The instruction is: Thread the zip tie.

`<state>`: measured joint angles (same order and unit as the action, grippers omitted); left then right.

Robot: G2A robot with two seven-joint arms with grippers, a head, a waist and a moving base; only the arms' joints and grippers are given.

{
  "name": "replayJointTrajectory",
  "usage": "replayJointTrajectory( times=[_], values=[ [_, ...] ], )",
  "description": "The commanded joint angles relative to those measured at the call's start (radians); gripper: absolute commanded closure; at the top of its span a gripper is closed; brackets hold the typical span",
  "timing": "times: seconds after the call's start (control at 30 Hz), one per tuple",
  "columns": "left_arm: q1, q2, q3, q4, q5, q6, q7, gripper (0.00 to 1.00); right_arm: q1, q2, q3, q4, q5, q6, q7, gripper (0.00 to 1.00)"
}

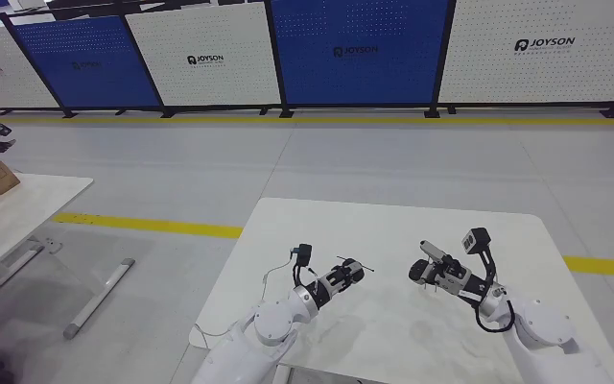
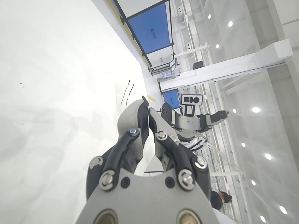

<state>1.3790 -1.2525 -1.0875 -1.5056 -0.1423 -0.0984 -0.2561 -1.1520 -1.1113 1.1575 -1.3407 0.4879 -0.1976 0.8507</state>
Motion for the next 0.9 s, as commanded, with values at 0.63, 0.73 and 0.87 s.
replayJointTrajectory(
  times=[0.63,0.73,0.87],
  values=[
    [0.007,-0.006,-0.006,0.007,-0.047,-0.032,0.082,1.0,0.043,0.028,0.068,-0.021,-0.193,0.013,0.069,0.0],
    [0.007,-0.006,-0.006,0.007,-0.047,-0.032,0.082,1.0,0.092,0.043,0.089,-0.014,-0.303,0.065,0.14,0.0],
    [0.007,-0.006,-0.006,0.007,-0.047,-0.032,0.082,1.0,0.169,0.048,0.065,0.014,-0.425,0.119,0.203,0.0]
  ],
)
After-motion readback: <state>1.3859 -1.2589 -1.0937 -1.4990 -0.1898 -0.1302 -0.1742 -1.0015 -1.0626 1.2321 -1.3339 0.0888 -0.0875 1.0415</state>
